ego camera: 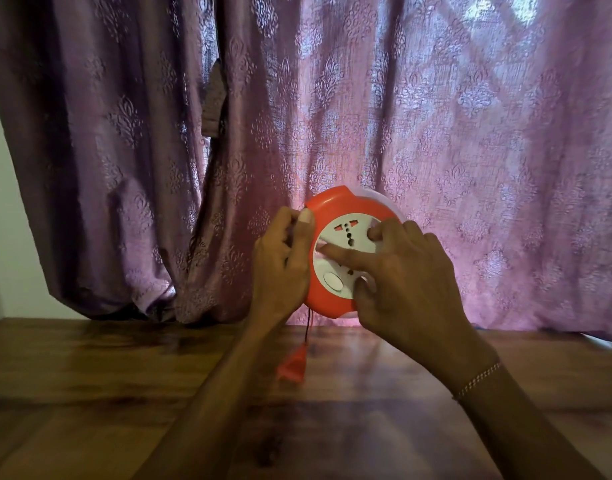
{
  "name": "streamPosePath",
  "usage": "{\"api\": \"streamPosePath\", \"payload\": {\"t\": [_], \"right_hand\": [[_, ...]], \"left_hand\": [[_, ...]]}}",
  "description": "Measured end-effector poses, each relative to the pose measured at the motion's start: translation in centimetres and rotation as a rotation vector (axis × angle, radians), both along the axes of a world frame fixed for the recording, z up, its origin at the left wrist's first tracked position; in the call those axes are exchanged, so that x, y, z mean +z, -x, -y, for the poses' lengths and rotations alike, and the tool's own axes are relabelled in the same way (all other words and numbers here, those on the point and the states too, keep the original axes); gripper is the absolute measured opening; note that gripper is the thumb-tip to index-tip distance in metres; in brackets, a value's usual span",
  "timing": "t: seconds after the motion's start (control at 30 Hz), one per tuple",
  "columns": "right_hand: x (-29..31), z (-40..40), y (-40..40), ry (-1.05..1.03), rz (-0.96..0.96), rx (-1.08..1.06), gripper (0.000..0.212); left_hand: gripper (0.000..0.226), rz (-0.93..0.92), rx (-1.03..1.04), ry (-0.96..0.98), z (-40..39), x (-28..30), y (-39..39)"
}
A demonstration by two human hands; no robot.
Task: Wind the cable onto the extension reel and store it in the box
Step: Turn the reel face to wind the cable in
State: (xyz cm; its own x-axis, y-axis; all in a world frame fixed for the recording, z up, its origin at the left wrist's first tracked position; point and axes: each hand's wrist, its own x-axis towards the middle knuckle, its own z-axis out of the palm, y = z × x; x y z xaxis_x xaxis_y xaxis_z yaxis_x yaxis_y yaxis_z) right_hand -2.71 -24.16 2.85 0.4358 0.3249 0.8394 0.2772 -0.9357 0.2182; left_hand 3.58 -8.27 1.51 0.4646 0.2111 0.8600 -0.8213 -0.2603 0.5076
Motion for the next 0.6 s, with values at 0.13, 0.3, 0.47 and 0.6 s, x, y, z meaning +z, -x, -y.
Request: {"api": "streamPosePath", "payload": {"t": [0.13,0.3,0.47,0.6], "right_hand": [[-0.21,0.09,-0.06,-0.111,0.026,0.023,0.059],[-0.37,0.06,0.03,-0.208,0.077,0.062,0.058],[-0.47,-0.09,0.04,-0.292,0.103,0.039,0.060],[-0.55,-0.22,0.00,-0.376,0.101,0.021,0.063]], "left_hand": [[0.030,-0.018,-0.028,-0.008,0.14,-0.06,0.15],[0.033,-0.018,-0.051,0.001,0.30,-0.09,0.27],[0.039,-0.019,-0.061,0.029,0.55,-0.11,0.19],[0.036,-0.020,-0.054,0.049,0.98,-0.08,0.24]]}}
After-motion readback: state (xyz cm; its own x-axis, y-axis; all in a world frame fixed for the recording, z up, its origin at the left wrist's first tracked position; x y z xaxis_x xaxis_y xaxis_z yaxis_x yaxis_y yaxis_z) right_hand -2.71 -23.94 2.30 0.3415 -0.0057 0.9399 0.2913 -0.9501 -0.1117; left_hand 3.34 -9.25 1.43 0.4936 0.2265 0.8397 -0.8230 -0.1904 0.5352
